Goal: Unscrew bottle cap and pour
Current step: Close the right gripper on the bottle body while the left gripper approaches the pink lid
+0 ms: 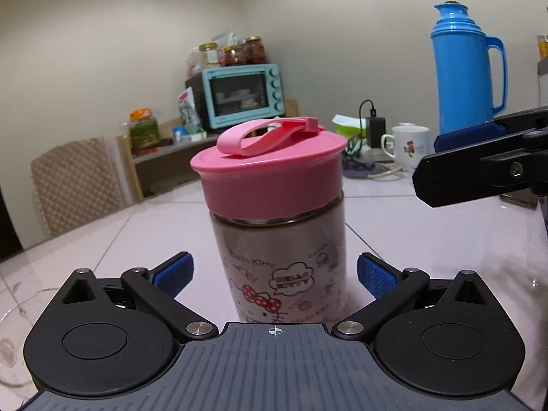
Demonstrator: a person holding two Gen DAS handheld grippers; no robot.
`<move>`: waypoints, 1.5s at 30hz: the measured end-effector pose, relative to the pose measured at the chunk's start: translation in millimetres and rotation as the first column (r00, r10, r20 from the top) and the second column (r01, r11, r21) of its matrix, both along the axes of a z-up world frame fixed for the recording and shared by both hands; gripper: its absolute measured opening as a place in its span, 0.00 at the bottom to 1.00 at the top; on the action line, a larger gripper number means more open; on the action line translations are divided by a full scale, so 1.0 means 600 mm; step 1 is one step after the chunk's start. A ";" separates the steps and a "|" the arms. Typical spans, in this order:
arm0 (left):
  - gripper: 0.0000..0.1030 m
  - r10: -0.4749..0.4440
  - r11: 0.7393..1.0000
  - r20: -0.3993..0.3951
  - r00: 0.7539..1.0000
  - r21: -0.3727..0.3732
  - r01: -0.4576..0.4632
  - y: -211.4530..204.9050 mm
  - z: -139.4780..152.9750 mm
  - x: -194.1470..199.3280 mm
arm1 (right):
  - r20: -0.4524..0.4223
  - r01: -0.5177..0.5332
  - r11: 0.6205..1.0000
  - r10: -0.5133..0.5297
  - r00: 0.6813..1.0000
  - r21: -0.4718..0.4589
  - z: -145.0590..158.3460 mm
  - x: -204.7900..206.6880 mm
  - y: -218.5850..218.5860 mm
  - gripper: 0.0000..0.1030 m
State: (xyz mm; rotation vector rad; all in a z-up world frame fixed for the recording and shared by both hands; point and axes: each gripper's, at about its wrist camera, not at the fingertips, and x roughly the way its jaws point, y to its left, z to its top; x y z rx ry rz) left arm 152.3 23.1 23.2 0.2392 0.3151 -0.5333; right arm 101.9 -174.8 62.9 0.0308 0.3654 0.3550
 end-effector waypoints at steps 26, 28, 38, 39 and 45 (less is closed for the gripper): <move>0.88 -0.199 0.976 -0.048 0.979 -0.093 0.194 0.008 -0.009 0.068 | 0.008 -0.011 1.000 0.011 1.000 -0.021 0.000 0.018 0.015 1.00; 0.88 -0.206 0.975 -0.047 0.977 -0.092 0.201 0.009 -0.010 0.069 | 0.007 -0.011 1.000 0.012 1.000 -0.025 0.000 0.022 0.018 1.00; 0.88 -0.213 0.974 -0.048 0.976 -0.091 0.208 0.011 -0.013 0.071 | -0.004 0.000 0.999 0.000 1.000 -0.032 -0.007 0.053 0.046 1.00; 0.88 -0.214 0.974 -0.049 0.976 -0.092 0.209 0.011 -0.013 0.071 | -0.004 0.001 1.000 -0.001 1.000 -0.031 -0.007 0.057 0.049 1.00; 0.88 -0.216 0.973 -0.046 0.975 -0.093 0.211 0.013 -0.016 0.073 | 0.002 0.006 1.000 -0.006 1.000 -0.018 -0.009 0.073 0.065 1.00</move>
